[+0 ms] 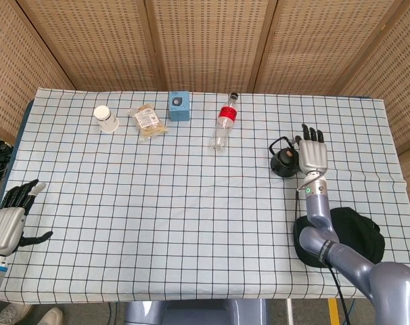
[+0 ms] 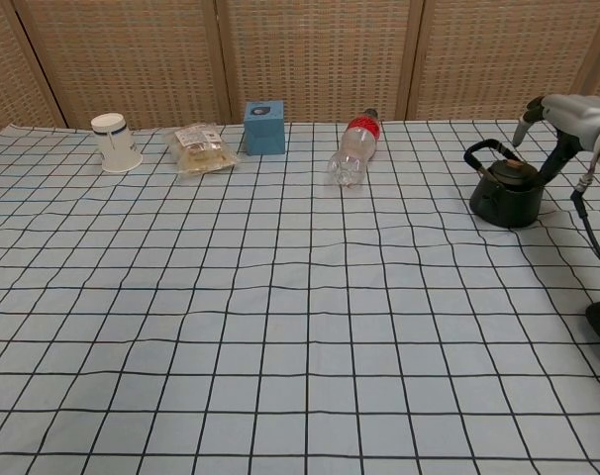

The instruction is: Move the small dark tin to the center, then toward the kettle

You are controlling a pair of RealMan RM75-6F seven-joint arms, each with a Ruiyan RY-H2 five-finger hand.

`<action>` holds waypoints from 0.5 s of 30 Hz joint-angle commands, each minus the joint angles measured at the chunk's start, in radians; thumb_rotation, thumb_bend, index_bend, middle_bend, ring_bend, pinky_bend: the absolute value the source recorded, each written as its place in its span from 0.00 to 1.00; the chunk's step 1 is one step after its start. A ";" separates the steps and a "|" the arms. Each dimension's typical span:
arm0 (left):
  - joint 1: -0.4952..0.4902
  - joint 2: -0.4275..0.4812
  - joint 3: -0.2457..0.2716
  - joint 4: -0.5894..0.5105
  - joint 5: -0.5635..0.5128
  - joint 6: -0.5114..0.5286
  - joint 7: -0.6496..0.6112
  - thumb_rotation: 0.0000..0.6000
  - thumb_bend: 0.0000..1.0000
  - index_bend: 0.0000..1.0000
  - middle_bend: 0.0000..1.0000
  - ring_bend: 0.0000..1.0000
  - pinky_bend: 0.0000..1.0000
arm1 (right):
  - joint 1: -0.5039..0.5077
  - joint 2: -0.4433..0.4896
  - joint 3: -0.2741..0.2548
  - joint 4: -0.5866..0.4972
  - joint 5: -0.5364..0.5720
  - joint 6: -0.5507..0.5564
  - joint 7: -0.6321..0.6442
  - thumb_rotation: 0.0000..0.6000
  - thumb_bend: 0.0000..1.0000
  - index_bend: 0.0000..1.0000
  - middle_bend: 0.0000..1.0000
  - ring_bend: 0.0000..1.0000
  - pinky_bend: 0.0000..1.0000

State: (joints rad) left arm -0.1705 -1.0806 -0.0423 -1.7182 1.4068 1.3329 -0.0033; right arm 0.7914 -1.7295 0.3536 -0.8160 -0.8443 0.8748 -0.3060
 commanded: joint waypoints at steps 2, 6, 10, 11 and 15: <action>0.002 0.004 0.002 -0.004 0.006 0.003 -0.003 1.00 0.13 0.00 0.00 0.00 0.00 | -0.011 0.014 0.002 -0.031 0.001 0.017 -0.016 1.00 0.37 0.35 0.08 0.00 0.00; 0.005 0.012 0.009 -0.015 0.025 0.011 -0.011 1.00 0.13 0.00 0.00 0.00 0.00 | -0.041 0.057 -0.003 -0.130 -0.012 0.078 -0.045 1.00 0.37 0.32 0.07 0.00 0.00; 0.010 0.021 0.016 -0.023 0.045 0.023 -0.019 1.00 0.13 0.00 0.00 0.00 0.00 | -0.069 0.103 -0.004 -0.238 0.001 0.119 -0.086 1.00 0.37 0.32 0.06 0.00 0.00; 0.012 0.023 0.017 -0.024 0.049 0.026 -0.021 1.00 0.13 0.00 0.00 0.00 0.00 | -0.073 0.109 -0.004 -0.252 0.003 0.125 -0.092 1.00 0.37 0.32 0.05 0.00 0.00; 0.020 0.032 0.023 -0.029 0.070 0.044 -0.035 1.00 0.13 0.00 0.00 0.00 0.00 | -0.101 0.144 -0.016 -0.348 0.006 0.172 -0.132 1.00 0.37 0.32 0.05 0.00 0.00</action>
State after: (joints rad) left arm -0.1530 -1.0512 -0.0209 -1.7463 1.4744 1.3733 -0.0355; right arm 0.7123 -1.6118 0.3459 -1.1170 -0.8416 1.0146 -0.4092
